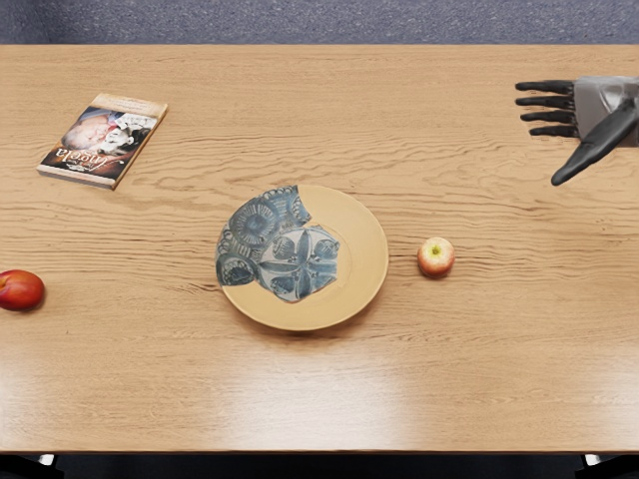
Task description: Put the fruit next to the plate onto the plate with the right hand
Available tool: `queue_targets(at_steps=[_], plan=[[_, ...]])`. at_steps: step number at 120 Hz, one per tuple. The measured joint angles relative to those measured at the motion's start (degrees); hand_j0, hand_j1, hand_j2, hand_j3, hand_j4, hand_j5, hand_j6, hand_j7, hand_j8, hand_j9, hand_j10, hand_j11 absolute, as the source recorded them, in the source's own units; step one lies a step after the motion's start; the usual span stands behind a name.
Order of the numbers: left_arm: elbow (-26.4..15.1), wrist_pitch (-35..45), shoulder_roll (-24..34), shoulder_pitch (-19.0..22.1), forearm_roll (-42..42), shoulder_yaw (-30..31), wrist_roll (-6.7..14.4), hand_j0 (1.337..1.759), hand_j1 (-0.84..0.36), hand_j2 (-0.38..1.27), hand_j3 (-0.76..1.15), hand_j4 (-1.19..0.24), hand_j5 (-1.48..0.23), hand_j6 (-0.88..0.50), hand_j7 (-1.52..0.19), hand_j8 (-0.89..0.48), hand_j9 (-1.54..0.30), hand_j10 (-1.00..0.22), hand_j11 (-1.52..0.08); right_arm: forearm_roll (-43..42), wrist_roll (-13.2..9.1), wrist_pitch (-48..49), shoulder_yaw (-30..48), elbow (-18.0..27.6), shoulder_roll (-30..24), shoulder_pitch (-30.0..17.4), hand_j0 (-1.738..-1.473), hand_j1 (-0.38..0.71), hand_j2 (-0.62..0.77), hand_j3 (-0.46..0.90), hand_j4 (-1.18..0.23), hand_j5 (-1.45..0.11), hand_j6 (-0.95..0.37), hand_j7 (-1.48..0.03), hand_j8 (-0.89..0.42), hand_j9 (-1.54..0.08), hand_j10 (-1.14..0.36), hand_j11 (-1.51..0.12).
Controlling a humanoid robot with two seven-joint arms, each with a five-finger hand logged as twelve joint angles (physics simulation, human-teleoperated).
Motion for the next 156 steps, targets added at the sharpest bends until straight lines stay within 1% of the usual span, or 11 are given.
queue_targets(at_steps=[10, 17, 28, 33, 41, 60, 80, 103, 126, 142, 156], plan=[[0.00, 0.00, 0.00, 0.02, 0.00, 0.00, 0.00, 1.658, 0.34, 0.00, 0.00, -0.01, -0.01, -0.01, -0.01, -0.01, -0.01, -0.01, -0.01, -1.87, -2.13, 0.01, 1.56, 2.39, -0.82, 0.25, -1.658, -0.35, 0.00, 0.00, 0.00, 0.00, 0.00, 0.00, 0.00, 0.00, 0.00, 0.00], [0.00, 0.00, 0.00, 0.02, 0.00, 0.00, 0.00, 1.658, 0.34, 0.00, 0.00, -0.01, -0.01, -0.01, -0.01, -0.01, -0.01, -0.01, -0.01, -3.61, -4.70, 0.02, 2.00, 4.19, -2.54, 0.32, -1.658, -0.35, 0.00, 0.00, 0.00, 0.00, 0.00, 0.00, 0.00, 0.00, 0.00, 0.00], [0.00, 0.00, 0.00, 0.03, 0.00, 0.00, 0.00, 1.658, 0.34, 0.00, 0.00, -0.01, -0.01, -0.01, -0.01, -0.01, -0.01, -0.01, -0.01, -12.12, -7.54, 0.02, 2.12, 14.73, -5.85, 0.14, -1.658, -0.34, 0.00, 0.00, -0.01, -0.01, -0.01, -0.01, -0.01, -0.01, -0.01, -0.01], [0.00, 0.00, 0.00, 0.01, 0.00, -0.01, 0.00, 1.658, 0.34, 0.00, 0.00, -0.01, -0.01, -0.01, -0.01, -0.01, -0.01, -0.01, -0.01, -16.09, -8.93, 0.03, 2.80, 18.17, -4.33, 0.14, -1.658, -0.34, 0.00, 0.00, -0.01, -0.02, -0.01, -0.02, -0.01, -0.02, -0.01, -0.02], [0.00, 0.00, 0.00, 0.04, 0.00, 0.00, 0.00, 1.658, 0.34, 0.00, 0.00, -0.01, -0.01, -0.01, -0.01, -0.01, -0.01, -0.01, -0.01, -19.78, -10.26, 0.02, 5.88, 21.32, -1.60, -0.90, -1.658, -0.34, 0.00, 0.00, -0.01, -0.01, -0.01, -0.01, -0.01, -0.01, -0.01, -0.01], [0.00, 0.00, 0.00, 0.05, 0.00, -0.01, 0.00, 1.658, 0.34, 0.00, 0.00, -0.01, -0.01, -0.01, -0.01, -0.01, -0.01, -0.01, -0.01, -31.24, -11.42, 0.01, 8.63, 28.28, 1.58, -6.60, -1.658, -0.33, 0.00, 0.00, -0.02, -0.02, -0.02, -0.02, -0.02, -0.02, -0.02, -0.02], [0.00, 0.00, 0.00, 0.02, 0.00, 0.00, 0.00, 1.658, 0.34, 0.00, 0.00, -0.01, -0.01, -0.01, -0.01, -0.01, -0.01, -0.01, -0.01, -37.51, -11.68, -1.14, 8.76, 29.20, 7.45, -10.47, -1.658, -0.33, 0.00, 0.00, -0.02, -0.02, -0.02, -0.02, -0.02, -0.02, -0.02, -0.02], [0.00, 0.00, 0.00, -0.02, 0.00, -0.01, 0.00, 1.658, 0.34, 0.00, 0.00, -0.01, -0.01, -0.01, -0.01, -0.01, -0.01, -0.01, -0.01, -47.06, -11.74, -16.84, 9.78, 33.04, 14.29, -18.05, -1.658, -0.33, 0.00, 0.00, -0.02, -0.03, -0.02, -0.03, -0.02, -0.03, -0.02, -0.03], [0.00, 0.00, 0.00, 0.07, 0.00, 0.00, 0.00, 1.658, 0.34, 0.00, 0.00, -0.01, -0.01, -0.01, -0.01, -0.01, -0.01, -0.01, -0.01, -53.02, -11.75, -22.35, 10.03, 33.35, 16.88, -20.66, -1.658, -0.31, -0.01, 0.00, -0.04, -0.04, -0.04, -0.04, -0.04, -0.04, -0.03, -0.04], [0.00, 0.00, 0.00, 0.02, 0.00, 0.01, 0.00, 1.658, 0.34, 0.00, 0.00, -0.01, -0.01, -0.01, -0.01, -0.01, -0.01, -0.01, -0.01, -60.19, -11.75, -25.97, 9.68, 32.92, 18.05, -23.26, -1.658, -0.30, -0.01, 0.00, -0.04, -0.05, -0.04, -0.05, -0.04, -0.05, -0.04, -0.05], [0.00, 0.00, 0.00, 0.01, 0.00, 0.01, 0.00, 1.658, 0.34, 0.00, 0.00, -0.01, -0.01, -0.01, -0.01, -0.01, -0.01, -0.01, -0.01, -62.75, -11.75, -27.56, 9.44, 32.42, 18.30, -24.79, -1.658, -0.25, -0.02, 0.00, -0.09, -0.11, -0.09, -0.11, -0.09, -0.11, -0.09, -0.11]])
